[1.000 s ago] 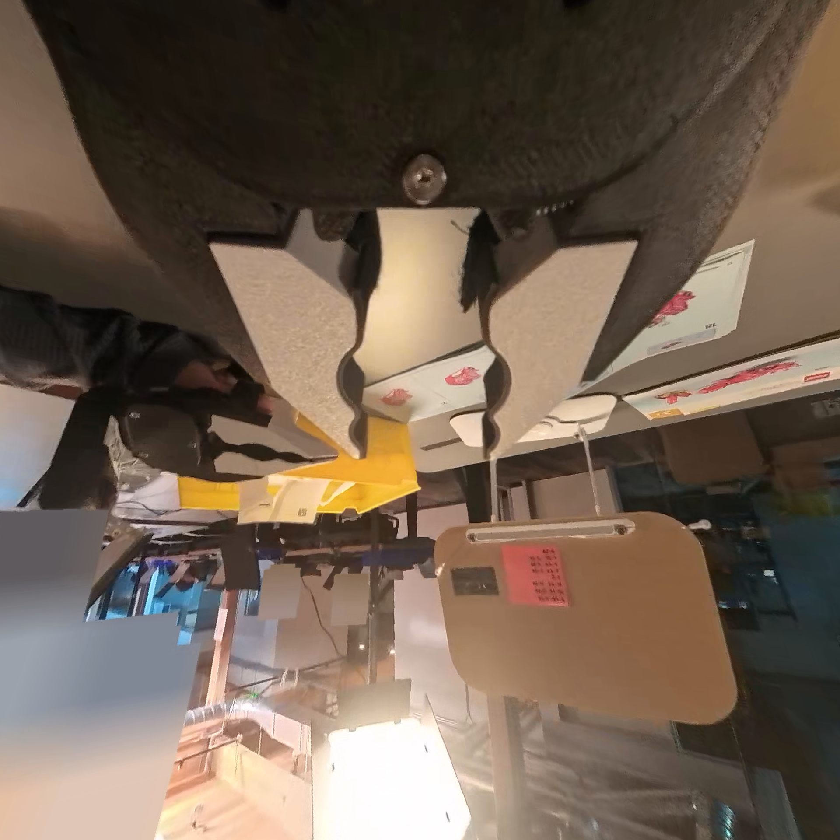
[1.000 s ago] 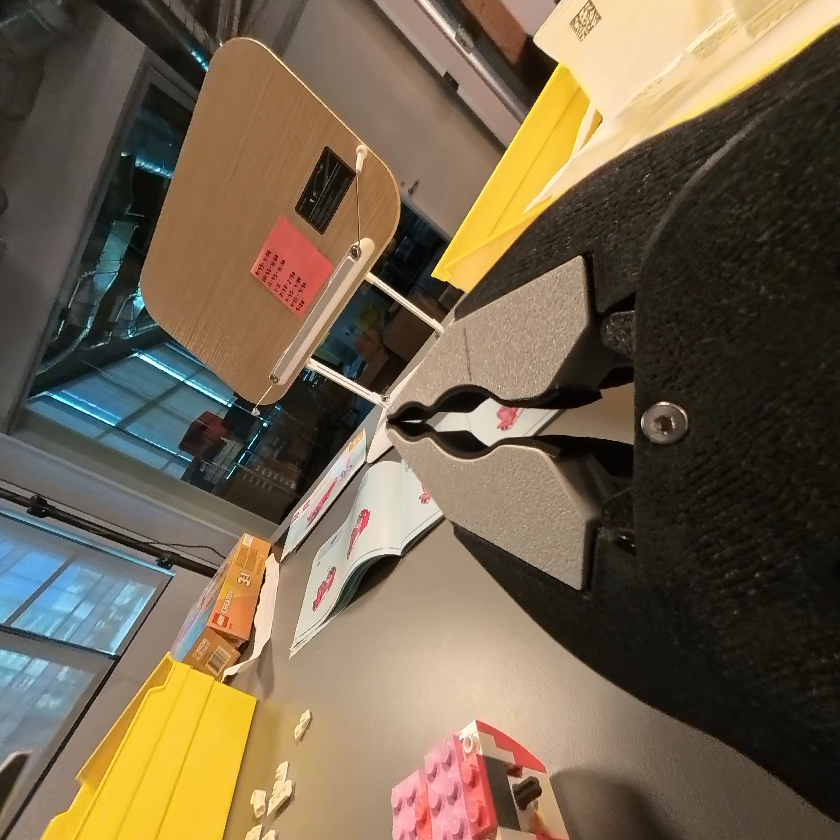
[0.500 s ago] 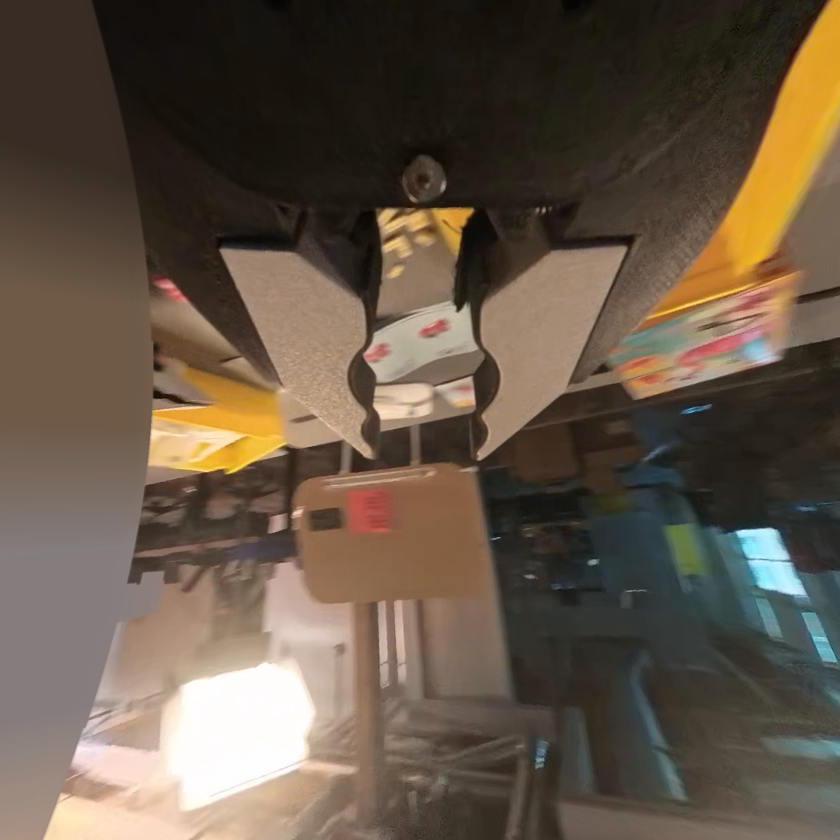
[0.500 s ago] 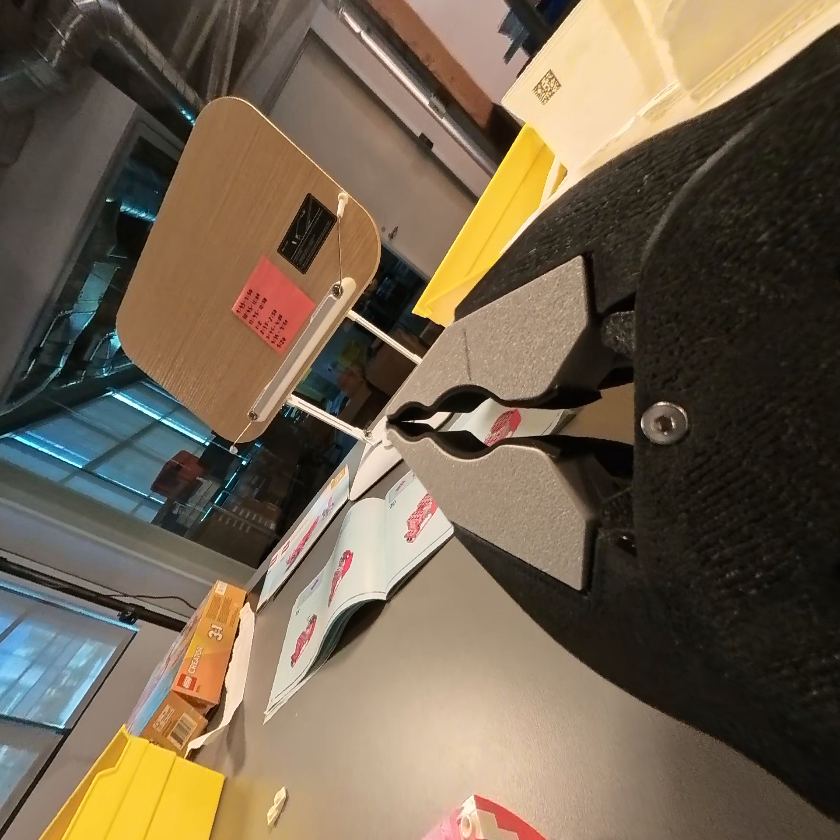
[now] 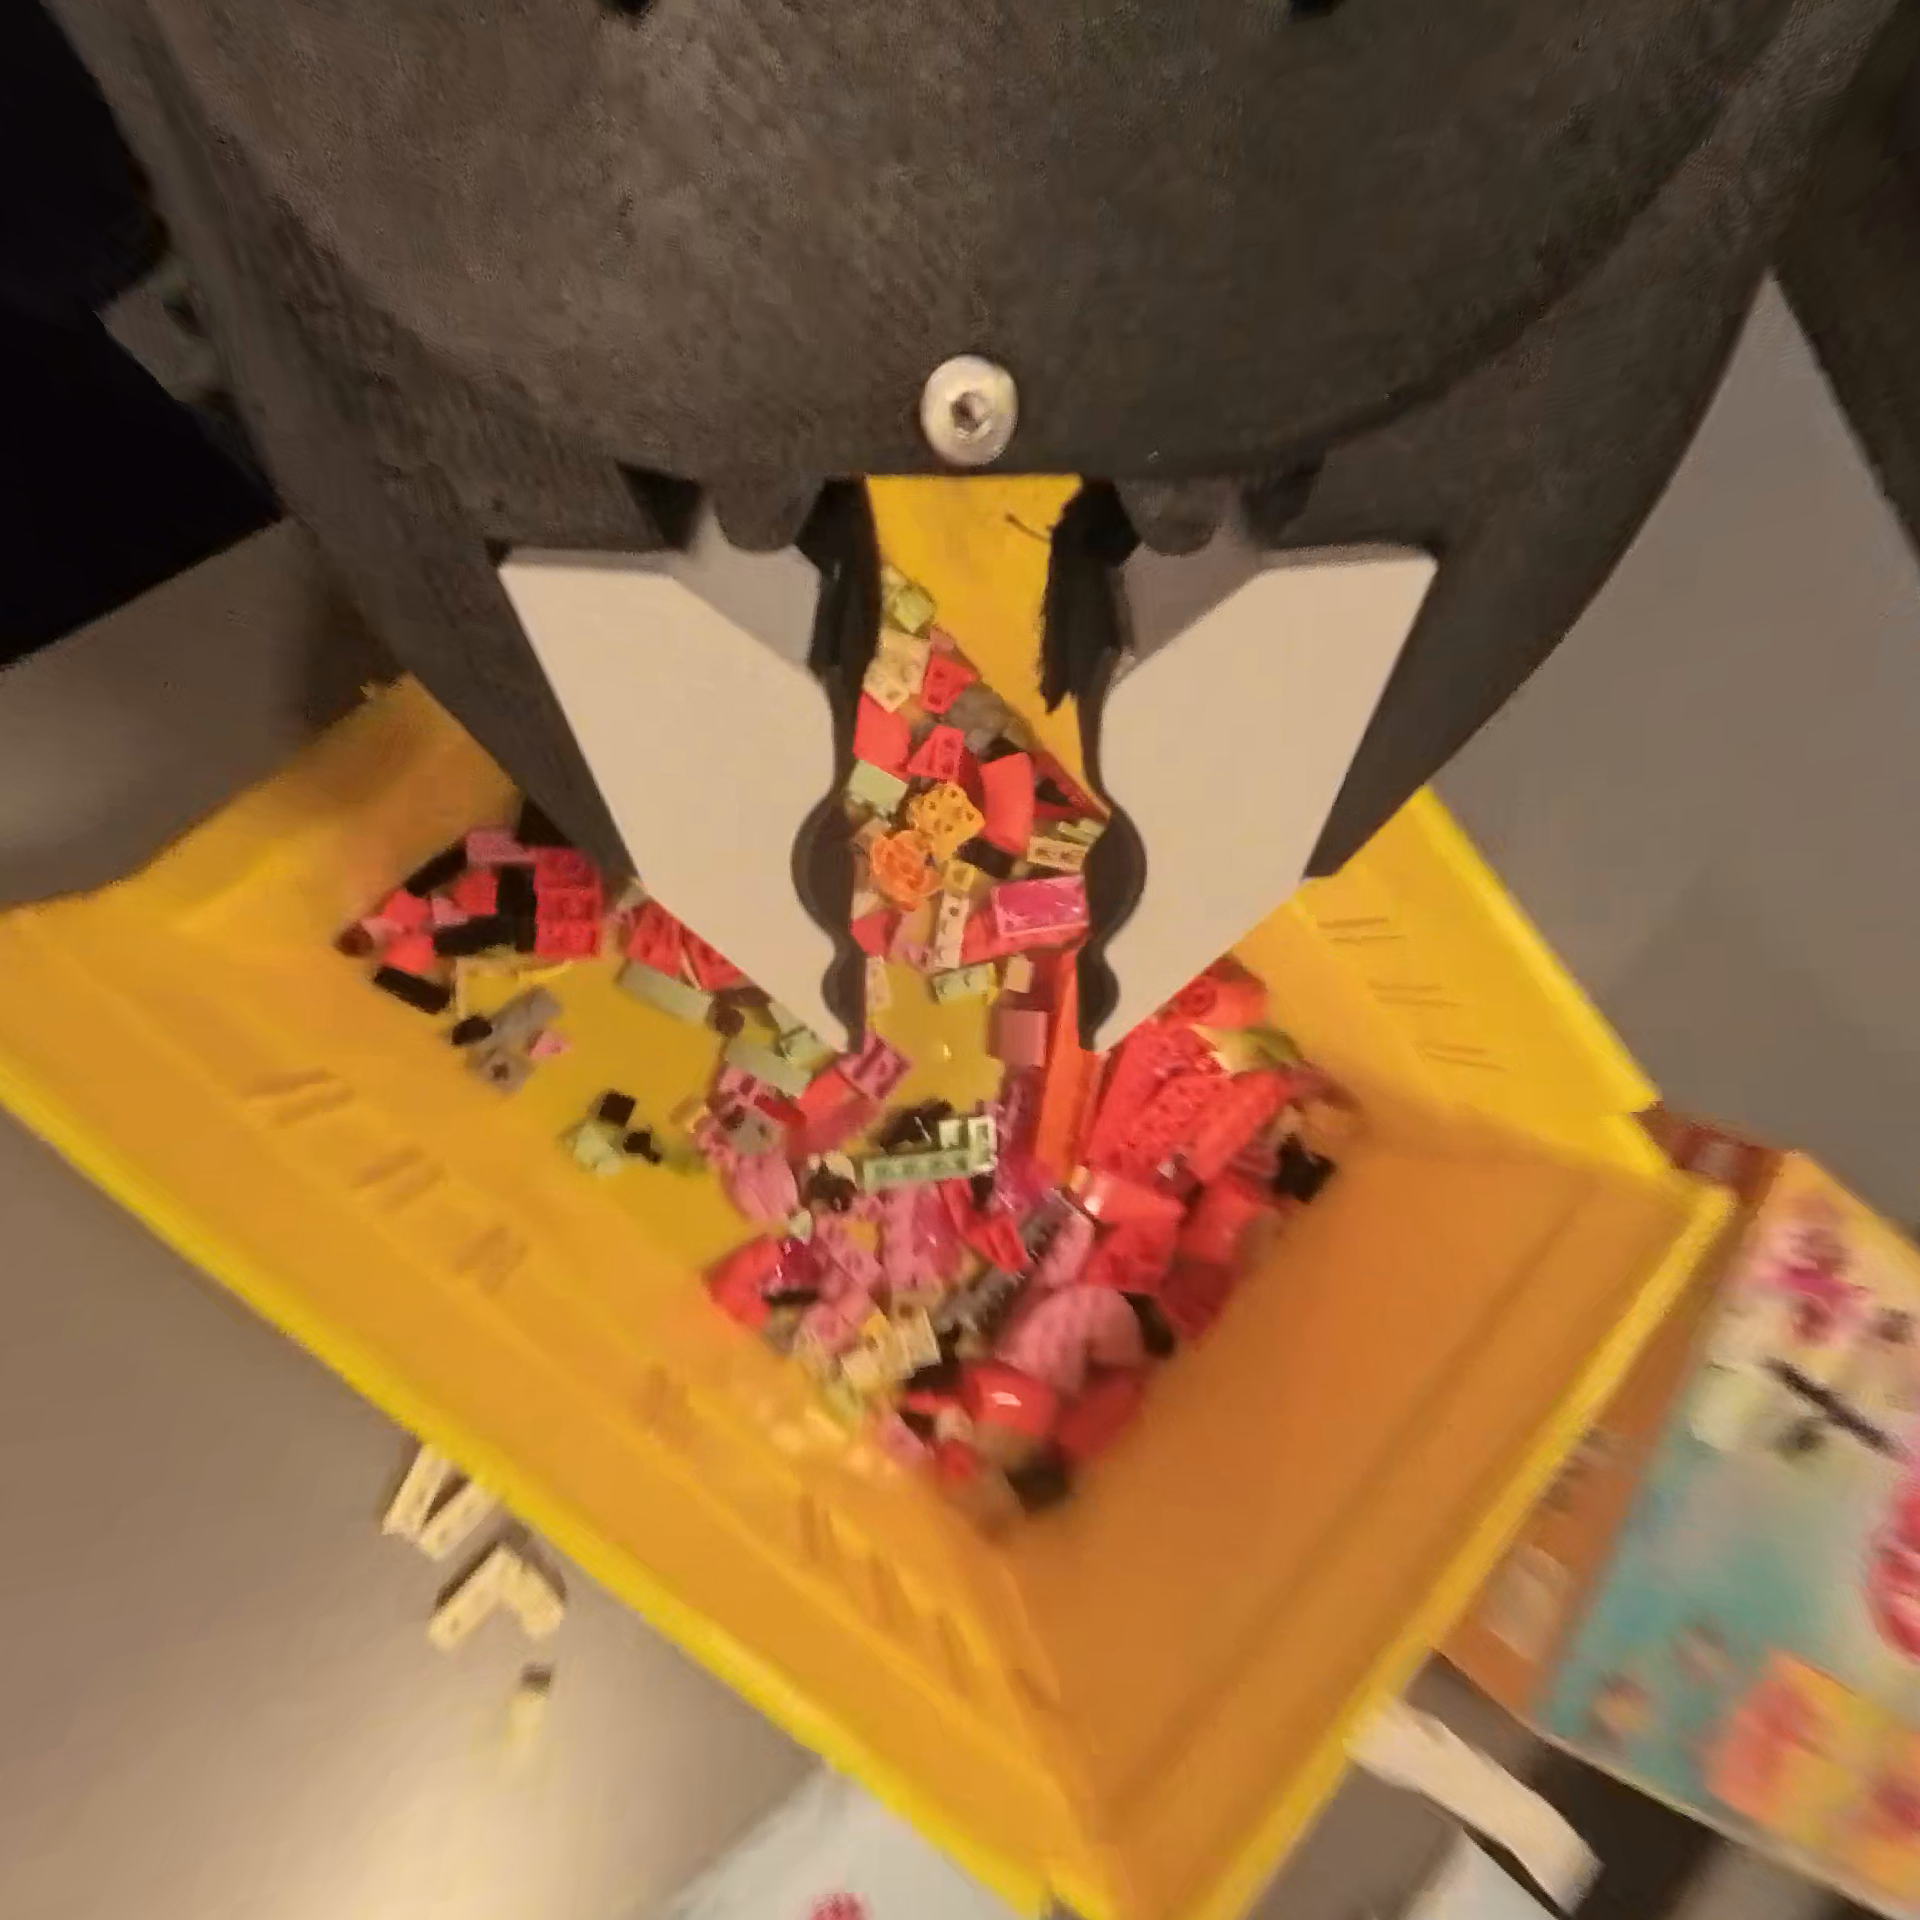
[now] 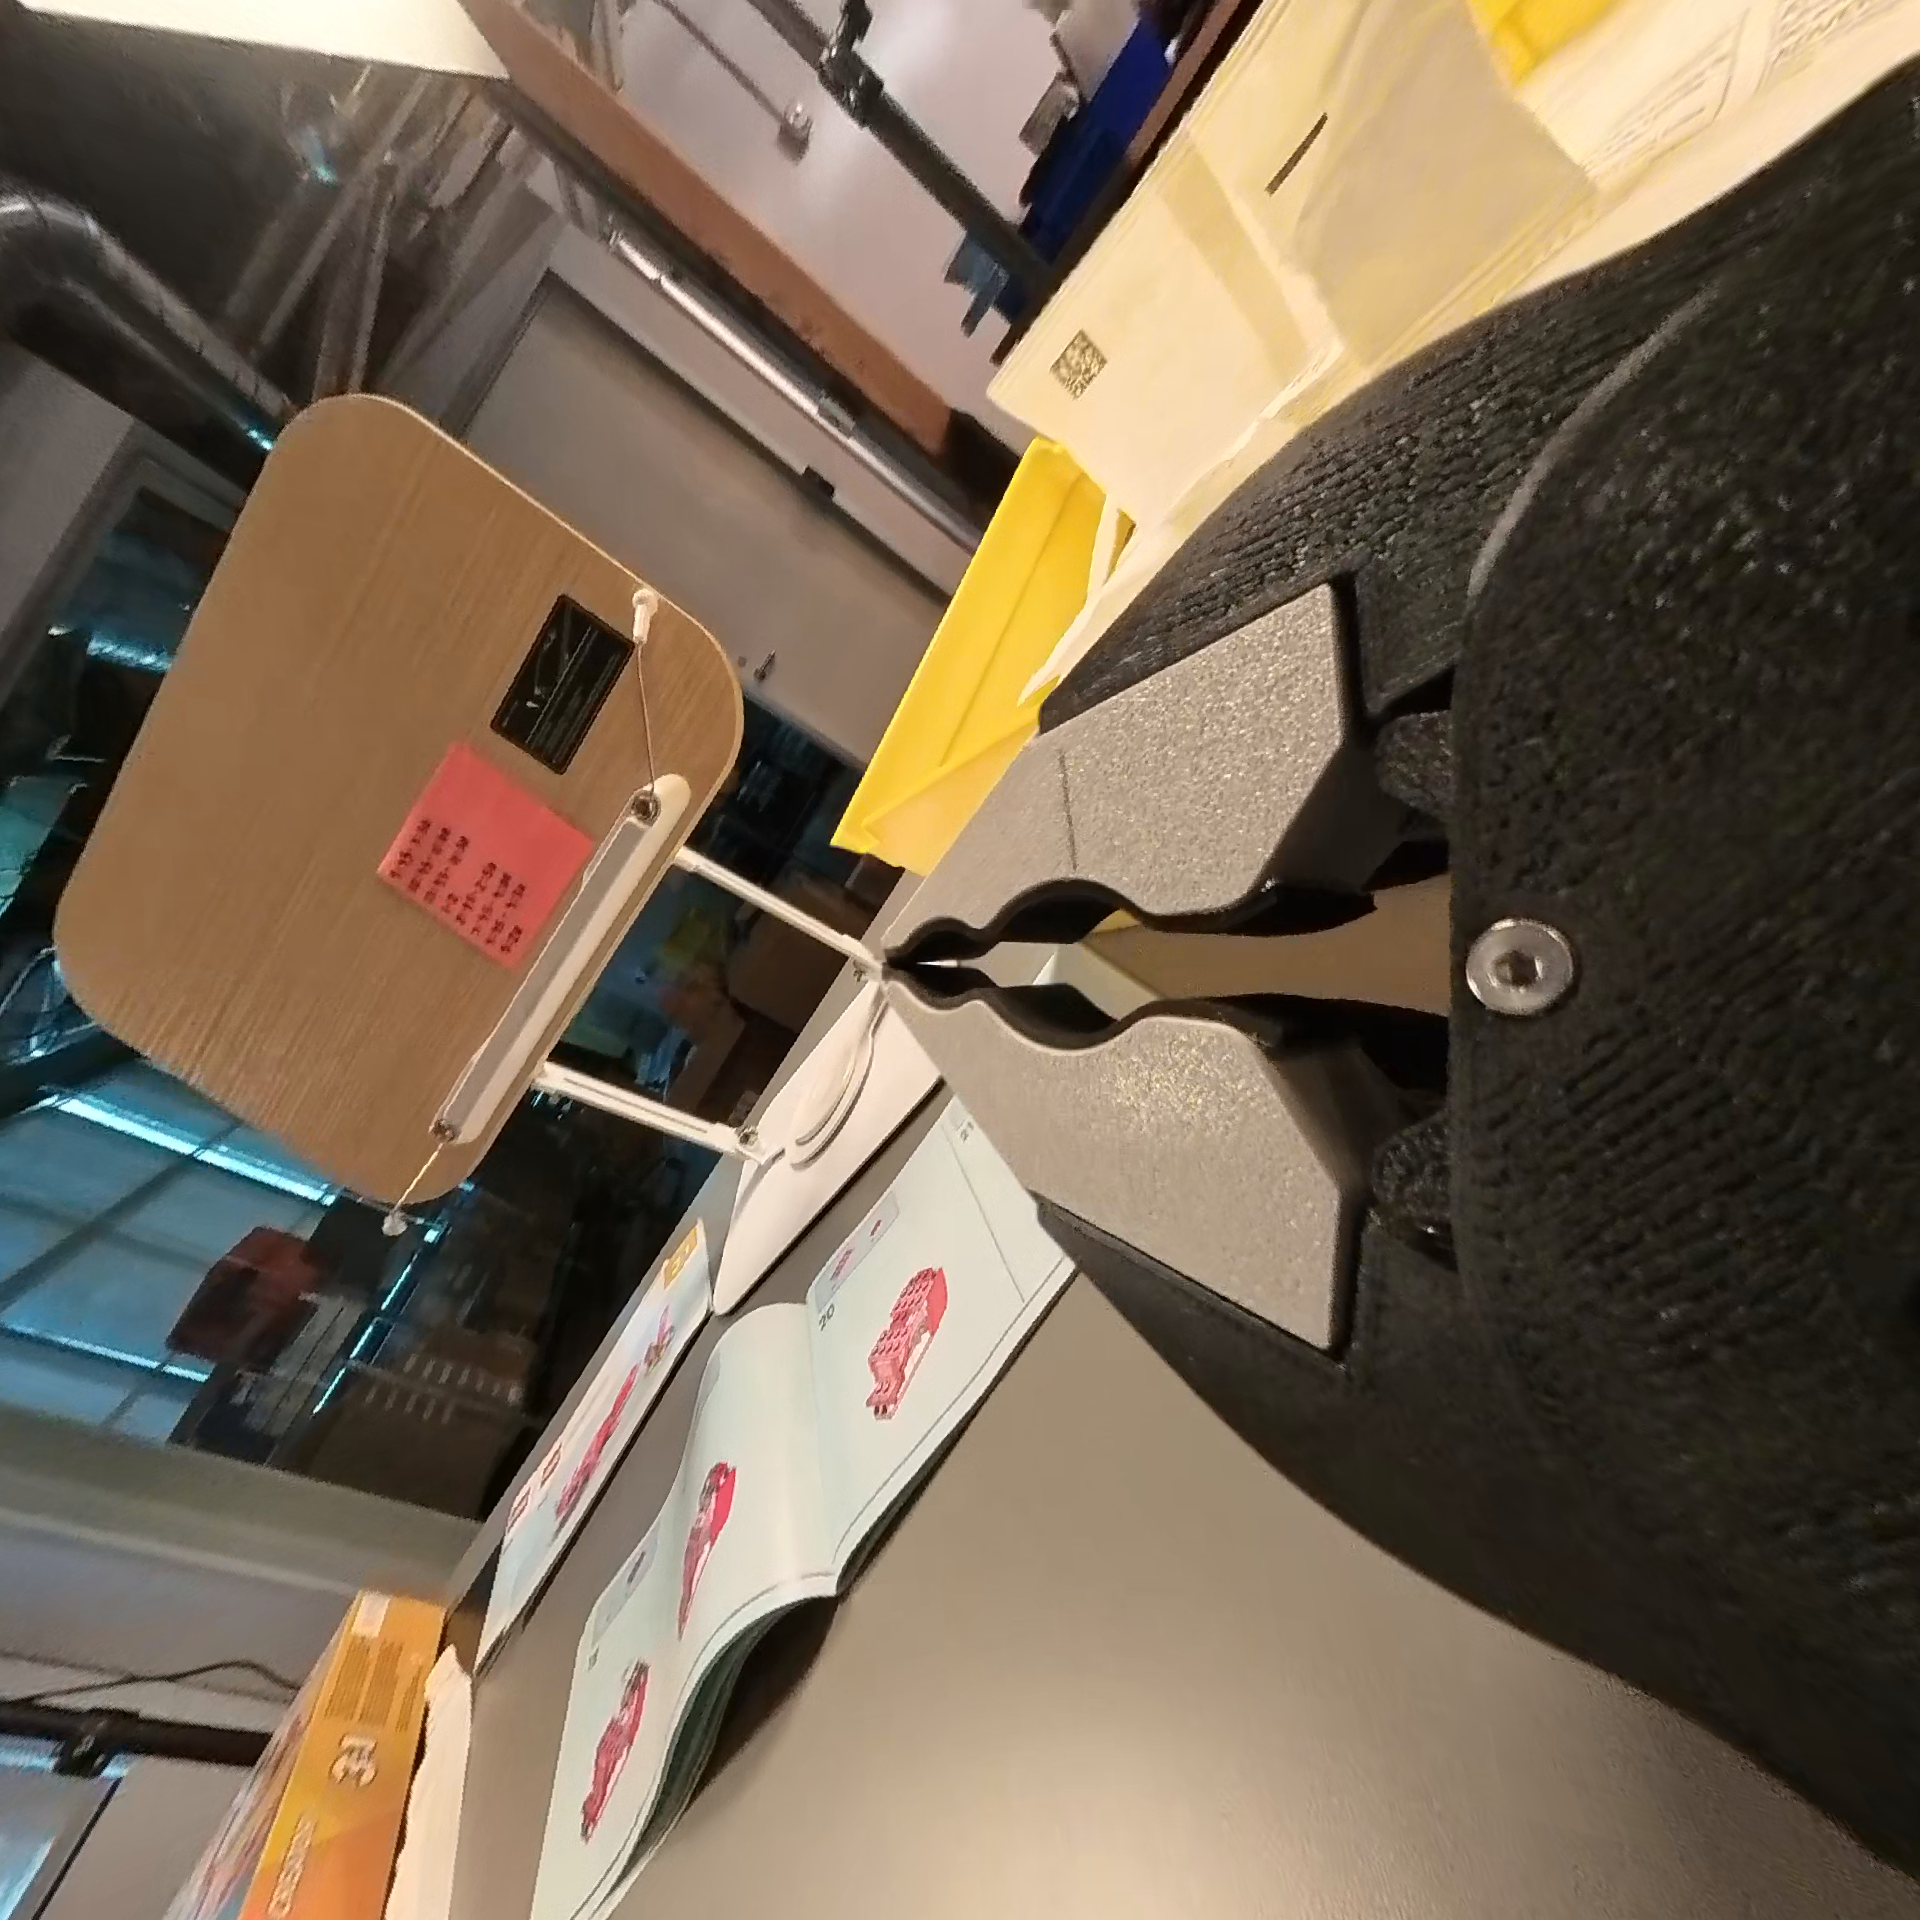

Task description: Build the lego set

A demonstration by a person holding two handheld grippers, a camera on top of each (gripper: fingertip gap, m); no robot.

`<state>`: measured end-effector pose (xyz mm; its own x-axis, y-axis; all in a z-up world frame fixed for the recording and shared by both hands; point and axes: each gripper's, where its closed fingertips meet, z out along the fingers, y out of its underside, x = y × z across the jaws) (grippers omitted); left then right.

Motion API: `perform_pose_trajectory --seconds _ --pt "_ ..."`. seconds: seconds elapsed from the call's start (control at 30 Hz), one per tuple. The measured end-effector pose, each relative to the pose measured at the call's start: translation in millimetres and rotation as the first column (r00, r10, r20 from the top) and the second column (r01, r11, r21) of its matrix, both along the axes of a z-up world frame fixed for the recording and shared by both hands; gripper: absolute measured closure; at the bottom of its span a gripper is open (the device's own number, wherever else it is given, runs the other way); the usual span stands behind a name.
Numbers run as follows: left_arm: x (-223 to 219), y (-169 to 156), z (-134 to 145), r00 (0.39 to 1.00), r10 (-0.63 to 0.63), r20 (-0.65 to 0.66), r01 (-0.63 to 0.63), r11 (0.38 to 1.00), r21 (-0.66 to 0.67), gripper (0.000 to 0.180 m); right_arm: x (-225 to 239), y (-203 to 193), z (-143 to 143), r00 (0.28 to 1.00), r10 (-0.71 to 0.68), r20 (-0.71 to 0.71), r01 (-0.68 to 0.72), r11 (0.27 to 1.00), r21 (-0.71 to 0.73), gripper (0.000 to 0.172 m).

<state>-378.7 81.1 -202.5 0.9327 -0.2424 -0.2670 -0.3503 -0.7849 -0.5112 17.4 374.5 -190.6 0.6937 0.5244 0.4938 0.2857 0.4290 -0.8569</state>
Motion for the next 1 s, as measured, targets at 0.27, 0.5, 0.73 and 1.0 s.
perform_pose_trajectory --seconds 0.27,0.5,0.73,1.0 --pt "23 -7 -53 0.969 -0.129 0.213 0.197 0.921 -0.337 0.144 4 9 -4 0.996 -0.078 0.036 0.078 0.997 0.006 0.172" --pt "22 -20 -71 0.953 -0.258 0.158 0.301 0.861 -0.409 0.157 1 10 -8 0.991 -0.103 0.086 0.102 0.995 0.022 0.172" --pt "35 -17 -76 0.917 -0.339 0.210 0.394 0.850 -0.349 0.158 1 12 -11 0.987 -0.119 0.107 0.117 0.993 0.021 0.172" --pt "82 -2 -71 0.814 -0.440 0.379 0.531 0.829 -0.176 0.161 0 13 -12 0.984 -0.128 0.126 0.126 0.992 0.025 0.172"
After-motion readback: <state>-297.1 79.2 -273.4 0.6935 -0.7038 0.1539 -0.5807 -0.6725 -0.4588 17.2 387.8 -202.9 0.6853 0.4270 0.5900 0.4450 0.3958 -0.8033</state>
